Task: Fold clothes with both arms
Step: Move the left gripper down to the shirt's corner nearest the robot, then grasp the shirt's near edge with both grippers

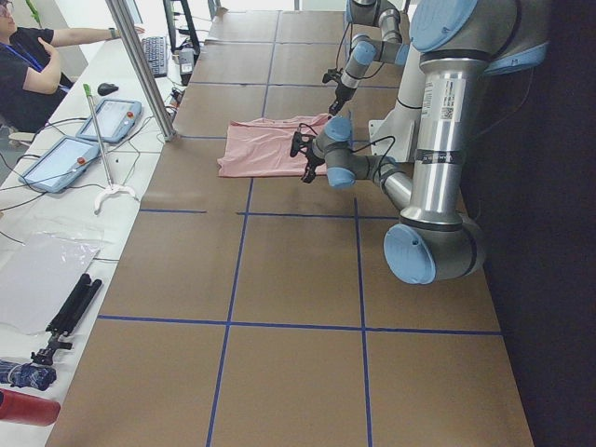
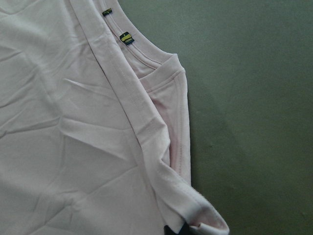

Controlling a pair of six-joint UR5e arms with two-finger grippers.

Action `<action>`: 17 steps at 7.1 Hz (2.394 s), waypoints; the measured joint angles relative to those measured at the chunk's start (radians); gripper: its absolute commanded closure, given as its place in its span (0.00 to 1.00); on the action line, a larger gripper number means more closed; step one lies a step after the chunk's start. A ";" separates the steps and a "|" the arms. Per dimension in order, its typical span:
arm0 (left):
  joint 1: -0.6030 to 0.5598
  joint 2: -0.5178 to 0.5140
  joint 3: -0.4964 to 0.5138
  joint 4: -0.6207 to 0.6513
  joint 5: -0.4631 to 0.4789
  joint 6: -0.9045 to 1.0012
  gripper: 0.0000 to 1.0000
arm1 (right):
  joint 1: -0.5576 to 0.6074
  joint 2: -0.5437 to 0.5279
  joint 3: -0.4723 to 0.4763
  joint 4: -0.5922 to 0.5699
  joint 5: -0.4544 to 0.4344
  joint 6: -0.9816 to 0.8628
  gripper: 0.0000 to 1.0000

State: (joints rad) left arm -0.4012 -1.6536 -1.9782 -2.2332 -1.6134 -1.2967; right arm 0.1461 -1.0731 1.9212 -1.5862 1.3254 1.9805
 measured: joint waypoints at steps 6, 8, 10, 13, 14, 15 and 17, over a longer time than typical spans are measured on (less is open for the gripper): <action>0.192 -0.126 -0.032 0.284 0.090 -0.227 0.41 | -0.001 0.004 0.005 0.000 -0.002 0.001 1.00; 0.198 -0.130 -0.012 0.289 0.090 -0.233 0.41 | -0.001 0.005 0.006 0.000 -0.009 0.001 1.00; 0.206 -0.130 0.007 0.288 0.090 -0.234 0.42 | -0.001 0.004 0.006 0.000 -0.011 0.001 1.00; 0.225 -0.132 0.013 0.287 0.091 -0.234 0.62 | 0.000 0.004 0.006 0.000 -0.011 0.000 1.00; 0.227 -0.132 0.013 0.287 0.092 -0.234 0.63 | 0.000 0.004 0.006 0.000 -0.011 0.000 1.00; 0.227 -0.132 0.013 0.287 0.092 -0.234 0.63 | 0.000 0.004 0.006 0.000 -0.011 0.000 1.00; 0.228 -0.132 0.013 0.287 0.091 -0.234 0.63 | 0.000 0.004 0.006 0.000 -0.011 0.000 1.00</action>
State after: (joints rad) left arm -0.1734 -1.7853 -1.9650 -1.9466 -1.5220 -1.5309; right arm 0.1457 -1.0692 1.9273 -1.5861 1.3146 1.9804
